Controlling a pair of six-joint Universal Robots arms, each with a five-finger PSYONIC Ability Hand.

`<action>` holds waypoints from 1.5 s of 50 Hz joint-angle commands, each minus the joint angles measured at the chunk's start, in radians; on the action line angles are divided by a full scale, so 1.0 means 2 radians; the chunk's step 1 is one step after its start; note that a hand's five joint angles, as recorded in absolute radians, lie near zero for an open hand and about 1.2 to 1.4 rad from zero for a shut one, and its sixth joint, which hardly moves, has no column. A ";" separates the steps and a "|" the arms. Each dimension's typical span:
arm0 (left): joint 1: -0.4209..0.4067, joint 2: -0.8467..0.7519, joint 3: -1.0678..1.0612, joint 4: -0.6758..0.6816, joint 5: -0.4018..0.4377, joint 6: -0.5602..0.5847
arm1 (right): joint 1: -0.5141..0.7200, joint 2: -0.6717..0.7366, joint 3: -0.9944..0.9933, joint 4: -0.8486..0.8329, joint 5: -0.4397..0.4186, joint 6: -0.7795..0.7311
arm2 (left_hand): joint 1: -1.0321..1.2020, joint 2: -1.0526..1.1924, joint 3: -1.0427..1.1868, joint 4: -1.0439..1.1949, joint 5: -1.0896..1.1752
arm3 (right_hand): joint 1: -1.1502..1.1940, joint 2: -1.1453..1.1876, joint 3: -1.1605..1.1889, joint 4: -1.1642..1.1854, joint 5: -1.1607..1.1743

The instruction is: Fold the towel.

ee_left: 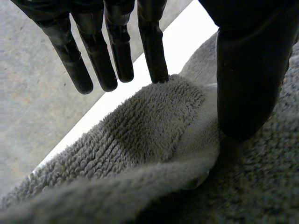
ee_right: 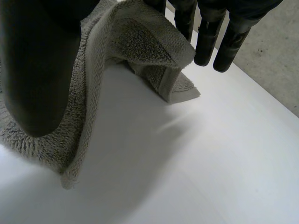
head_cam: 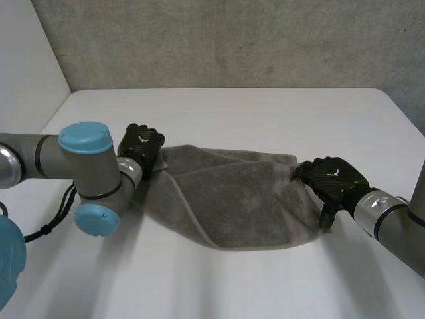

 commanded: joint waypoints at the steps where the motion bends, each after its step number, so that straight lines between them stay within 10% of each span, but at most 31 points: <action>1: 0.005 0.005 -0.007 -0.003 -0.014 0.005 | 0.000 -0.013 0.005 0.003 -0.001 -0.019 | 0.011 0.012 0.014 0.013 0.011 | -0.029 -0.040 -0.034 -0.037 -0.029; 16: 0.017 0.027 -0.016 -0.009 -0.016 0.003 | -0.003 -0.034 0.011 0.019 -0.001 -0.045 | 0.419 0.420 0.422 0.421 0.419 | -0.027 -0.038 -0.031 -0.035 -0.026; 31: 0.058 0.136 -0.083 -0.009 -0.012 -0.010 | -0.036 -0.066 0.026 0.157 -0.088 -0.144 | 0.419 0.420 0.422 0.421 0.419 | 0.023 0.012 0.019 0.015 0.024; 47: 0.124 0.264 -0.183 -0.012 0.094 -0.217 | -0.051 -0.064 0.077 0.058 -0.097 -0.143 | 0.419 0.420 0.422 0.421 0.419 | 0.089 0.078 0.085 0.081 0.090; 75: 0.199 0.318 -0.323 -0.008 0.190 -0.229 | -0.076 -0.076 0.101 0.044 -0.097 -0.135 | 0.419 0.420 0.422 0.421 0.419 | 0.221 0.210 0.217 0.213 0.222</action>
